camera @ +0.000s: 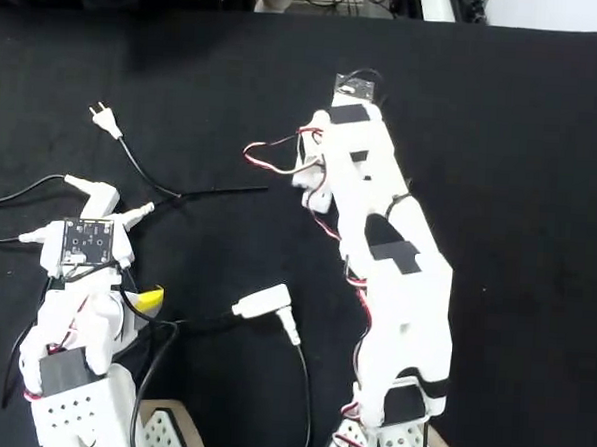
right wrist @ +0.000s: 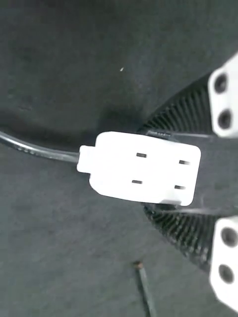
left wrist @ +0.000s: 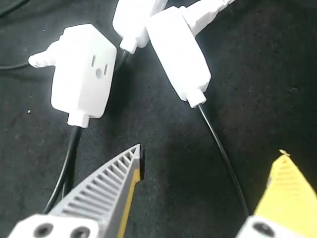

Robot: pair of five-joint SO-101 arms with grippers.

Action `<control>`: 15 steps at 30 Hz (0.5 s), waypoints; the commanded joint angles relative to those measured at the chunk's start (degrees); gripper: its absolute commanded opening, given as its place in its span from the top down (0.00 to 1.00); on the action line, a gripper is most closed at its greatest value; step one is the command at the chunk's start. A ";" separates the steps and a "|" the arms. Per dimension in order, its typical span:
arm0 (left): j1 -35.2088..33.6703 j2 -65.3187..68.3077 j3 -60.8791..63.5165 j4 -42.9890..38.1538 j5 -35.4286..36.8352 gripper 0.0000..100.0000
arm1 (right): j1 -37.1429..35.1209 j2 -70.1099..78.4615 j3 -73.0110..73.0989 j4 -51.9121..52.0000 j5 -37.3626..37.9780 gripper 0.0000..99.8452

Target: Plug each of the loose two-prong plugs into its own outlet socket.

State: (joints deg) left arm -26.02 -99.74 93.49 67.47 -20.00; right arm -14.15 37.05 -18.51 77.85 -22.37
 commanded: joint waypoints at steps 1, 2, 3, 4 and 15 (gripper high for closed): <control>-0.48 0.09 -0.22 -1.05 -0.26 0.61 | -4.22 -6.29 -2.68 5.63 8.09 0.99; -0.48 0.09 -0.22 -1.05 -0.26 0.61 | -5.45 -7.96 -1.89 6.68 10.90 0.99; -0.48 0.09 -0.22 -1.05 -0.26 0.61 | -6.51 -9.80 -0.66 7.30 13.71 0.99; -0.48 0.09 -0.22 -1.05 -0.26 0.61 | -7.74 -11.91 1.45 7.21 16.44 0.99; -0.48 0.09 -0.22 -1.05 -0.26 0.61 | -16.53 -42.77 41.27 -18.90 67.16 0.99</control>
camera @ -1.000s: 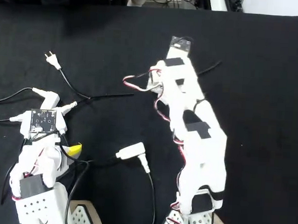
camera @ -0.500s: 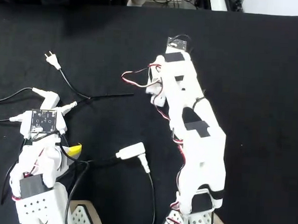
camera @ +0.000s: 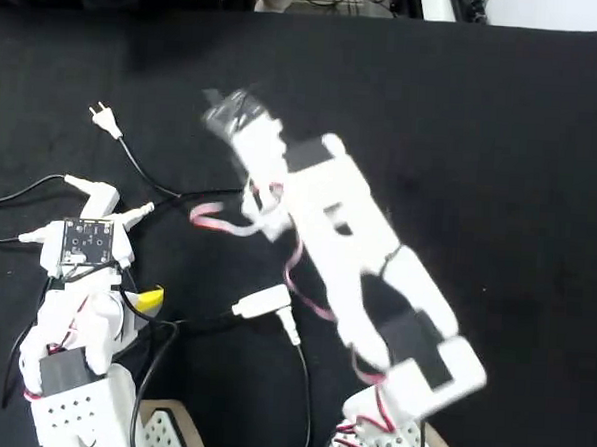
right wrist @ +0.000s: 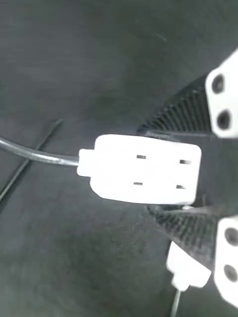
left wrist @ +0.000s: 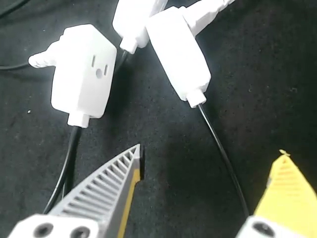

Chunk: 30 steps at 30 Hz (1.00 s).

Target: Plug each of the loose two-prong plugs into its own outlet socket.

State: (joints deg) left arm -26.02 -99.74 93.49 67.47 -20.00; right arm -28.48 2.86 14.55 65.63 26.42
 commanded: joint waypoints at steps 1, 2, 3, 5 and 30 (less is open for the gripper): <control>-0.48 0.09 -0.22 -1.05 -0.26 0.61 | -2.99 -10.07 10.24 -7.47 23.65 0.99; -0.48 0.09 -0.22 -1.05 -0.26 0.61 | -3.69 -10.95 11.82 -7.82 27.69 0.99; -0.48 0.09 -0.13 -1.05 -0.26 0.61 | -4.22 -11.30 12.97 -7.56 30.42 0.99; -0.48 0.09 -0.13 -1.05 -0.26 0.61 | -5.27 -11.03 14.37 -7.47 32.70 0.99; -6.02 0.09 -1.71 -1.93 0.35 0.61 | -4.84 -17.27 8.04 -3.52 23.38 0.72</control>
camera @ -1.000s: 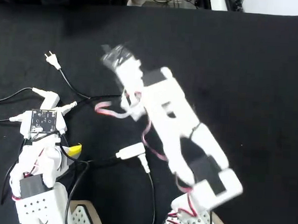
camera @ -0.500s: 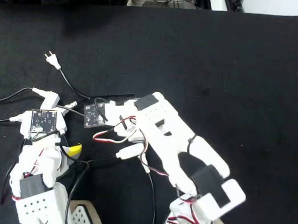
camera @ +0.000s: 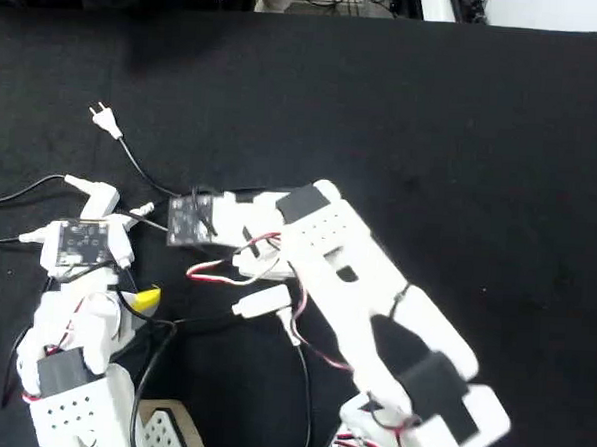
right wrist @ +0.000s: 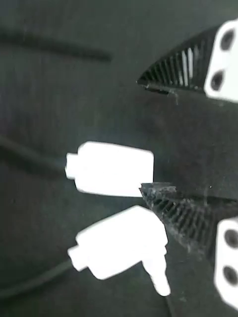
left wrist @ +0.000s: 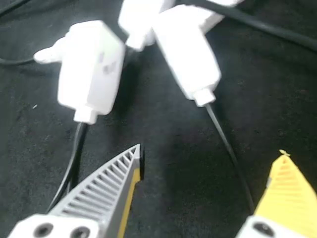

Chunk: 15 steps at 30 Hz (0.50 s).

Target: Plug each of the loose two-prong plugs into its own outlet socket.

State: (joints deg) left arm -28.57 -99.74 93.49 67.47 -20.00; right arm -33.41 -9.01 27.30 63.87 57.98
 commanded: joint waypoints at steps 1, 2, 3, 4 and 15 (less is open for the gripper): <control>-5.14 0.09 -2.07 -3.08 1.49 0.61 | 0.09 -6.20 -5.49 -2.37 -11.69 0.72; -6.29 0.09 -2.68 -4.48 3.96 0.61 | 0.18 -6.64 -6.29 -2.99 -15.03 0.72; -6.90 0.18 -3.82 -5.98 7.56 0.61 | 0.35 -6.73 -7.52 -2.99 -18.02 0.72; -6.55 0.70 -5.58 -6.86 10.64 0.61 | 0.44 -6.55 -8.48 -2.37 -20.22 0.72; 12.88 43.69 -42.33 -16.70 32.00 0.61 | 8.79 -6.46 -3.65 6.15 -20.13 0.84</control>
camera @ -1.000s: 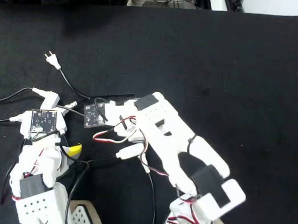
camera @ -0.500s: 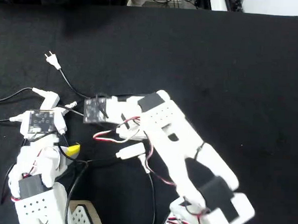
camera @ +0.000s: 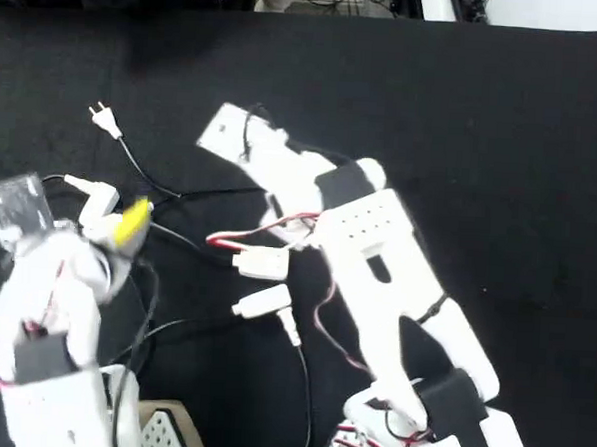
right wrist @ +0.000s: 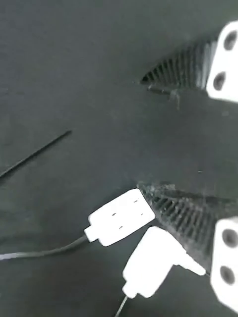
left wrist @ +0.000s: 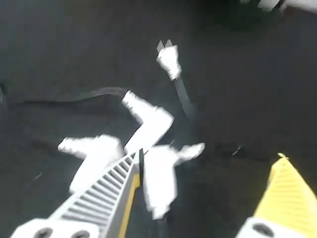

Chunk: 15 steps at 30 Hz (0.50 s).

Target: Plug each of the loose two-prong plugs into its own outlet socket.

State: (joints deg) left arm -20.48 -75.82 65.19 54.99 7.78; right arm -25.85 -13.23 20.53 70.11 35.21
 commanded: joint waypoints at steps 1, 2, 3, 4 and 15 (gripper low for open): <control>6.55 26.81 -18.42 -4.48 5.80 0.61 | 1.23 -2.24 5.58 -1.67 3.34 0.88; 7.52 33.67 -22.90 -4.48 8.35 0.61 | 1.23 -2.24 7.96 -3.78 3.34 0.91; 7.25 40.00 -27.21 -4.66 12.13 0.61 | 1.49 -2.24 10.24 -6.15 3.25 0.94; 6.73 46.42 -31.69 -4.75 15.47 0.61 | 1.58 -2.24 12.44 -8.70 3.34 0.97; 3.12 100.66 -81.98 -2.99 20.22 0.61 | 1.58 -1.80 17.80 -16.79 3.69 0.99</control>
State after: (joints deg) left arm -15.56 15.34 -1.71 51.38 25.98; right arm -25.41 -13.32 38.20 54.20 38.11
